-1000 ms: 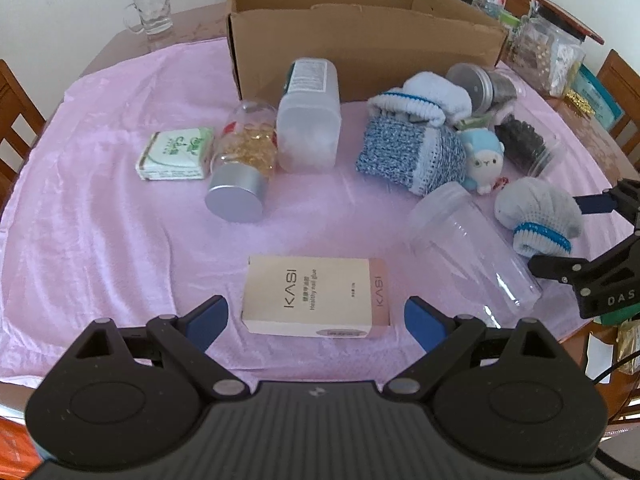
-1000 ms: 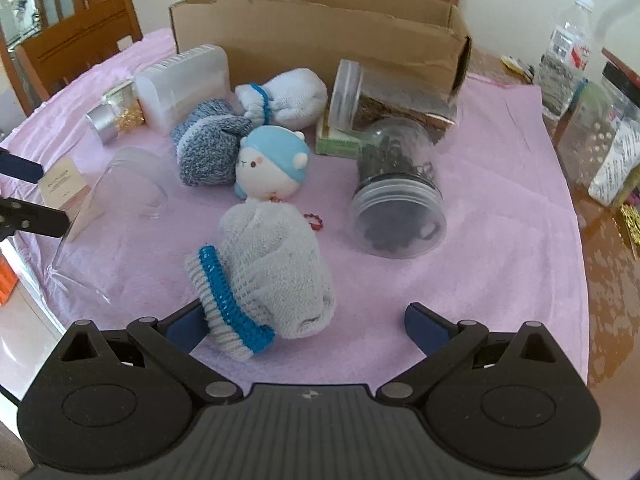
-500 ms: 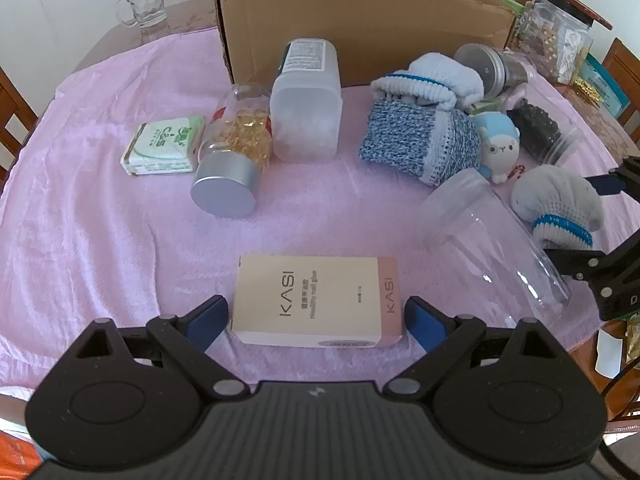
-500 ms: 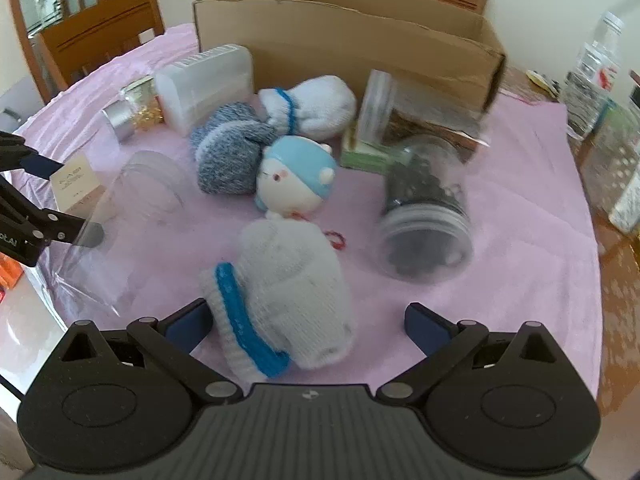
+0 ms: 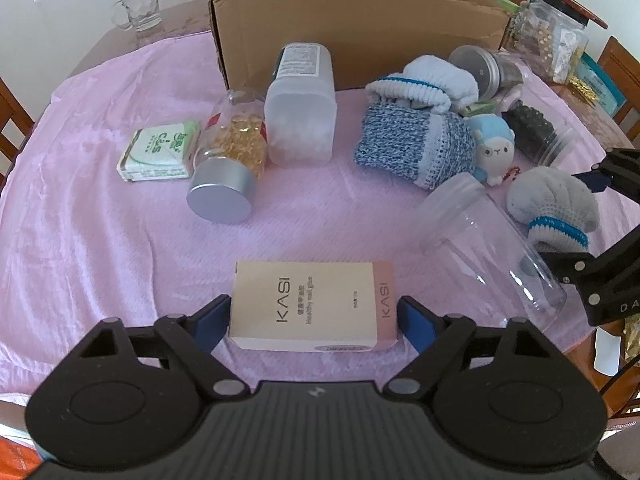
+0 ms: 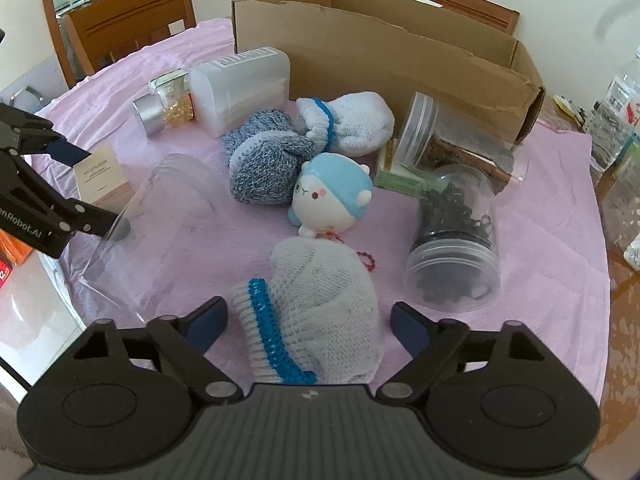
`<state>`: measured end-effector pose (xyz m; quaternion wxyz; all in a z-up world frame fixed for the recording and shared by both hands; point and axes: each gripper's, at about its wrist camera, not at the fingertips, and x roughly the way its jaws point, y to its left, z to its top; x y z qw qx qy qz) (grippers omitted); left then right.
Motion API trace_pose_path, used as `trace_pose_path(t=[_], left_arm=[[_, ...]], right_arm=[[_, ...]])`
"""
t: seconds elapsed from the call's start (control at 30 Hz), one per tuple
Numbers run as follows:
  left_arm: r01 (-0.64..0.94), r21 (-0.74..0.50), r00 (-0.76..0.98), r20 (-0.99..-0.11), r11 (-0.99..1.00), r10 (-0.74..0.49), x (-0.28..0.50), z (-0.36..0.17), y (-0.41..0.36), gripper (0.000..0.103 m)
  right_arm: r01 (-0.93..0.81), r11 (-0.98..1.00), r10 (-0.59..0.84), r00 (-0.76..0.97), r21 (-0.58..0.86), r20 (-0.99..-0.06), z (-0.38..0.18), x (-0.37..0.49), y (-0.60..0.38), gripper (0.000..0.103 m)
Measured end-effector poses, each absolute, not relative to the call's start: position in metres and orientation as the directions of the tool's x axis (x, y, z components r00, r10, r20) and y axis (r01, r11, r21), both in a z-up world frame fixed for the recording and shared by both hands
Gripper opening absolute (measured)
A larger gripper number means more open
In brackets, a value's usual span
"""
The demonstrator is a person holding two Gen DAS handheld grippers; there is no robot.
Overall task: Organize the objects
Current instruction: 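Grasp the grey-white sock with the right tool while the left tool grasps the KASI box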
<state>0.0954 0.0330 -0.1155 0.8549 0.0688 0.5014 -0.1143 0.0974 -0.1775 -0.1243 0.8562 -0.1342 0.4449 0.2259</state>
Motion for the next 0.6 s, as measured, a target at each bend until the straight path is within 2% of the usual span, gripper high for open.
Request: trace_pose_path(t=[0.2,0.6], left_arm=[[0.275,-0.001,0.472,-0.871,0.961,-0.136,0.096,-0.114,0.034,0.079],[0.325,-0.002,0.466,-0.87,0.946,-0.162,0.096,-0.102,0.033,0.079]], right_arm=[[-0.519,0.855,0.269,0.49,-0.03,-0.829,-0.121,0.099,-0.177,0.075],[-0.527,0.849,0.266,0.47,-0.026,-0.842,-0.116,0.096,-0.176,0.073]])
